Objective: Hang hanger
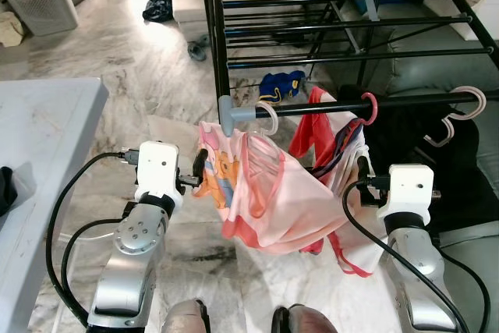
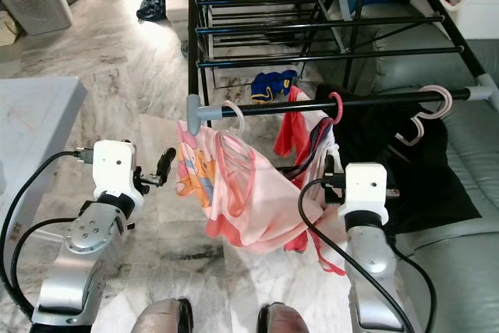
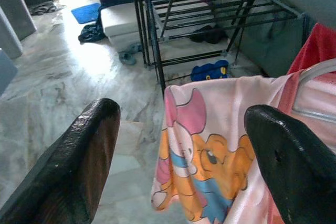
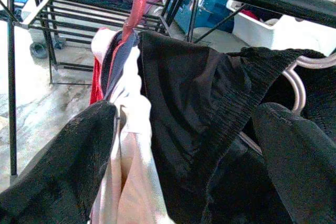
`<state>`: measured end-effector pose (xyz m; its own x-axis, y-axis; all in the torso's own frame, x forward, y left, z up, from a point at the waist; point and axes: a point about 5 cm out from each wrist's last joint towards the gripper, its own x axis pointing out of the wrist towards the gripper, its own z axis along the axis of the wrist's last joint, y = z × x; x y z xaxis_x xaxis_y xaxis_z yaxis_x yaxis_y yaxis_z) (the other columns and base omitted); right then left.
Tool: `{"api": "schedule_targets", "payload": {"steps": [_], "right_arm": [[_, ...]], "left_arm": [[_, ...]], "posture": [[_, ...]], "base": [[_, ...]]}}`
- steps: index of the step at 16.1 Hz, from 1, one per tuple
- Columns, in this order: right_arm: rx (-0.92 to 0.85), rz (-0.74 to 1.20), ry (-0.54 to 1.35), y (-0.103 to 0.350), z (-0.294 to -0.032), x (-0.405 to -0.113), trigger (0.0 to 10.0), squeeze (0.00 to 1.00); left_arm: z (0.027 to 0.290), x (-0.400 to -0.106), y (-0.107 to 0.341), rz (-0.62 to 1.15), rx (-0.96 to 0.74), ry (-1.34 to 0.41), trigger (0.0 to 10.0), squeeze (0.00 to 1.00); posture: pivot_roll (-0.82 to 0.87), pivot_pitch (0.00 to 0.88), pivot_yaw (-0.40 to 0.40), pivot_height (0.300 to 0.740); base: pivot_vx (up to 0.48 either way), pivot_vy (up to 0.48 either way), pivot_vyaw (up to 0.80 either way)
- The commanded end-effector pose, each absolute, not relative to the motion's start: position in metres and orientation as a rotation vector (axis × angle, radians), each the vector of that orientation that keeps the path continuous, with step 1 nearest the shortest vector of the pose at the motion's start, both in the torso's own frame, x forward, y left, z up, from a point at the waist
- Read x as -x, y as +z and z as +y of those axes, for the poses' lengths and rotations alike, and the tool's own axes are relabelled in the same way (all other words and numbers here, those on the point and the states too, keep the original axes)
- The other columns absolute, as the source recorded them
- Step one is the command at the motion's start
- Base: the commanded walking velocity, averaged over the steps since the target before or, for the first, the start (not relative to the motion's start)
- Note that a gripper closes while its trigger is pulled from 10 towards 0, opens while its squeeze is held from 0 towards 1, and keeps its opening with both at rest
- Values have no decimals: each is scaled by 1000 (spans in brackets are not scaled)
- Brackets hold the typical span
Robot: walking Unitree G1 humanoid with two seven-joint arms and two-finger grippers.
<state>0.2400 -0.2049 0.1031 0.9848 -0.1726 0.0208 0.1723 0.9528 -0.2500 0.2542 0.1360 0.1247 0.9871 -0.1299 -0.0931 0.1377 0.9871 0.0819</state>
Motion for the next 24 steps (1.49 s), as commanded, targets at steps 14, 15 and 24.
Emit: {"api": "schedule_targets", "payload": {"steps": [14,15,24], "right_arm": [[326,-45,-269,118,-229,-244,10000,231],[337,-47,-281,119,-231,-243,10000,224],[289,177,-166,105,-284,-281,10000,0]], "left_arm": [[134,-255,124,80,-82,-148,10000,0],[134,-255,124,81,-81,-148,10000,0],[139,-253,127,89,-84,-149,10000,0]], "posture": [[-8,99,10,740],[-8,101,10,740],[27,132,13,740]], "base": [[0,-220,0],[0,0,0],[0,0,0]]}}
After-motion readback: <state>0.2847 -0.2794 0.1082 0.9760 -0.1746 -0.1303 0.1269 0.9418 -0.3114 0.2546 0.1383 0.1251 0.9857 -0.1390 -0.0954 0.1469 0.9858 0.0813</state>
